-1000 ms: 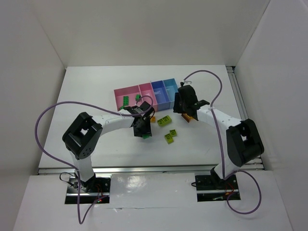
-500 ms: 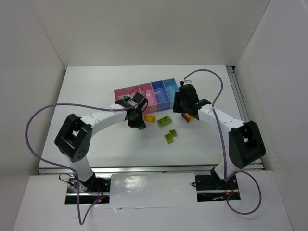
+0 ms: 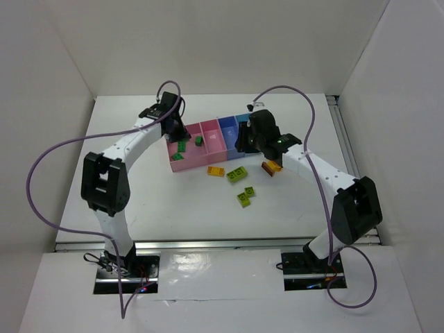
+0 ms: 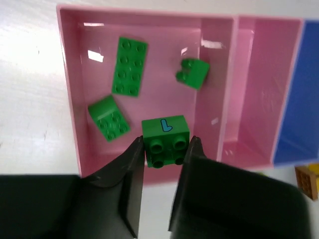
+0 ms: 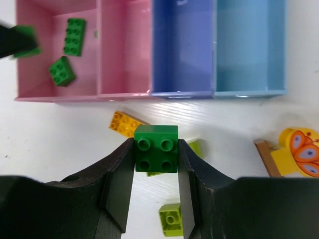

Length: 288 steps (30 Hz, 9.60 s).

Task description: Sort the legos into containers by color

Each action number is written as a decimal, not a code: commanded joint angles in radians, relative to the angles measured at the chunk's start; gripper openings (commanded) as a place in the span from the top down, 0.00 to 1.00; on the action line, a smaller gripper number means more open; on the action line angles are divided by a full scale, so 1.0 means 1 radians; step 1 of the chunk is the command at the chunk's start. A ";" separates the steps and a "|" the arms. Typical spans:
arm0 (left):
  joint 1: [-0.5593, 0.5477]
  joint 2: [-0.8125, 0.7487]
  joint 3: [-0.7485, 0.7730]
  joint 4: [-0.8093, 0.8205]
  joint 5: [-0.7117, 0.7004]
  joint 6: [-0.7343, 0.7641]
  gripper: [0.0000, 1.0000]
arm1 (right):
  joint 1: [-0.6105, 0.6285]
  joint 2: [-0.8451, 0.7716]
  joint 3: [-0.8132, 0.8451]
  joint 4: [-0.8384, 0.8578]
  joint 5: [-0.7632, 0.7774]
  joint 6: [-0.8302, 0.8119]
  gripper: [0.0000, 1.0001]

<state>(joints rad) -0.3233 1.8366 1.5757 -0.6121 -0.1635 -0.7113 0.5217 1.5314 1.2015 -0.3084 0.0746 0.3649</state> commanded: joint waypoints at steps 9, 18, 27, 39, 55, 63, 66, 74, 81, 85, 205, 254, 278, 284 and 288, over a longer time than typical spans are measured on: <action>0.038 0.123 0.204 -0.049 0.065 0.076 0.24 | 0.112 0.191 0.274 -0.029 -0.099 -0.067 0.76; 0.134 -0.245 0.011 -0.104 0.035 0.017 0.24 | 0.185 0.517 0.596 0.000 -0.153 -0.113 0.71; 0.179 -0.502 -0.250 -0.095 0.035 -0.037 0.17 | 0.195 0.727 0.917 -0.045 -0.104 -0.104 0.26; 0.037 -0.488 -0.305 -0.040 0.067 0.087 0.21 | 0.116 0.153 0.223 0.065 0.048 -0.029 0.66; -0.424 -0.117 -0.085 -0.011 0.178 0.424 0.18 | -0.077 -0.171 -0.331 -0.121 -0.044 0.144 0.31; -0.473 0.156 0.141 -0.049 0.101 0.528 0.15 | -0.259 -0.304 -0.430 -0.152 -0.134 0.161 0.31; -0.473 0.220 0.225 -0.084 0.101 0.578 0.15 | -0.291 -0.313 -0.430 -0.163 -0.145 0.151 0.30; -0.473 0.317 0.270 -0.095 0.090 0.590 0.15 | -0.341 -0.323 -0.430 -0.181 -0.185 0.120 0.30; -0.473 0.374 0.313 -0.095 0.070 0.572 0.28 | -0.351 -0.323 -0.439 -0.181 -0.205 0.100 0.32; -0.473 0.374 0.313 -0.095 0.070 0.572 0.50 | -0.351 -0.323 -0.450 -0.181 -0.205 0.091 0.33; 0.023 0.266 0.300 0.228 1.319 0.364 0.28 | -0.345 -0.053 -0.157 0.204 -0.978 -0.012 0.83; 0.038 0.251 0.245 0.244 1.263 0.374 1.00 | -0.356 -0.011 -0.106 0.173 -1.043 -0.005 0.83; 0.023 0.401 0.570 -0.046 0.479 0.260 0.29 | -0.212 0.214 0.161 0.287 -0.435 0.151 0.83; 0.078 0.251 0.572 -0.107 0.363 0.234 0.29 | -0.140 0.315 0.266 0.284 -0.389 0.126 0.83; 0.125 0.078 0.399 -0.094 0.279 0.176 0.27 | -0.095 0.427 0.357 0.275 -0.328 0.105 0.83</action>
<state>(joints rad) -0.2386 2.1014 2.0415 -0.6949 0.2012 -0.4797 0.3943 1.9099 1.4757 -0.0601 -0.3214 0.4980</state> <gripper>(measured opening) 0.723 0.449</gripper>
